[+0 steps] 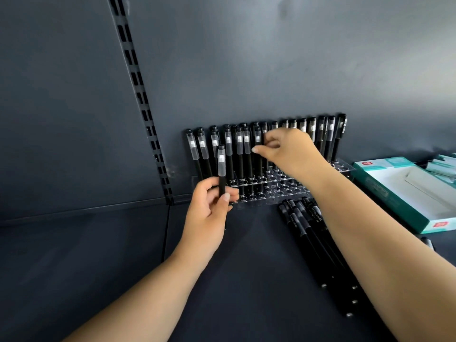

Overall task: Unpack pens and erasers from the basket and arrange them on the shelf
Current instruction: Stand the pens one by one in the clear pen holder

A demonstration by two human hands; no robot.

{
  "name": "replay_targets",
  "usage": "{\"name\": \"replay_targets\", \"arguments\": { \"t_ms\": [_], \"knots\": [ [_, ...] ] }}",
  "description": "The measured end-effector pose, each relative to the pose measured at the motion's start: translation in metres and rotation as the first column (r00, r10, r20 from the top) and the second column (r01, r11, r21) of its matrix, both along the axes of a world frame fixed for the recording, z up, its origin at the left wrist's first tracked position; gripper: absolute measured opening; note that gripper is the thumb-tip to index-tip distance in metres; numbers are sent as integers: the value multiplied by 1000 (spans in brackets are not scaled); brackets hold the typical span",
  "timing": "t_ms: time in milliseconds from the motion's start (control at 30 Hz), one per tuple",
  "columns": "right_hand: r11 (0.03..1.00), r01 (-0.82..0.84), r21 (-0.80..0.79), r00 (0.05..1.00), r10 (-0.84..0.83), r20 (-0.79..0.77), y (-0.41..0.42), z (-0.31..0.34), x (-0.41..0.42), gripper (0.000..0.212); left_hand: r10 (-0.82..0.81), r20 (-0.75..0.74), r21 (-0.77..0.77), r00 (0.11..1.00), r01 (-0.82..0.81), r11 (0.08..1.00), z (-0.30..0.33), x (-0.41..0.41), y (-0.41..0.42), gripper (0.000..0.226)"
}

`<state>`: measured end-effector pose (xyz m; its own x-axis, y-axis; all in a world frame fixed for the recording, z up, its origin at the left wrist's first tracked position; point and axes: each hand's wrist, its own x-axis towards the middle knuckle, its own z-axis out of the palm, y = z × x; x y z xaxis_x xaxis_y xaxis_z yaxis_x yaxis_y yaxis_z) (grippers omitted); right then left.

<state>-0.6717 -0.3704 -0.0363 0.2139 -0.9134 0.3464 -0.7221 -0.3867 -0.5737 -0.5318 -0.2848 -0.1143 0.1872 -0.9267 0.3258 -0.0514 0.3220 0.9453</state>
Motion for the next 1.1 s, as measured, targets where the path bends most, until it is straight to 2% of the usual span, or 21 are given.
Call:
{"name": "replay_targets", "arguments": {
  "t_ms": [300,400,467,567,633,733,867,1000,1100],
  "knots": [
    [999,31,33,995,-27,-99,0,5,-5,39,57,-66,25,996,-55,998,3,2,0,13],
    [995,63,-76,997,-66,-45,10,18,-3,38,65,-70,21,995,-63,998,4,2,1,10],
    [995,21,-102,999,-16,45,19,26,1,38,71,-51,6,996,-71,997,6,1,4,8],
    [969,-231,83,958,212,191,37,34,11,35,74,-12,-19,997,-74,997,7,-2,7,8],
    [929,-334,160,939,314,139,42,32,16,27,64,16,-32,998,-64,997,7,-3,7,7],
    [916,-348,200,936,328,124,42,28,19,17,54,48,-32,997,-53,998,5,-2,7,6],
    [874,-390,288,916,336,220,40,26,20,9,35,75,-34,997,-33,999,6,-4,9,7],
    [794,-474,381,873,367,322,37,30,12,6,0,110,-43,994,5,999,7,-8,11,13],
    [799,-469,375,870,344,354,36,33,8,2,-7,140,-60,990,15,998,7,-8,13,18]
  ]
}}
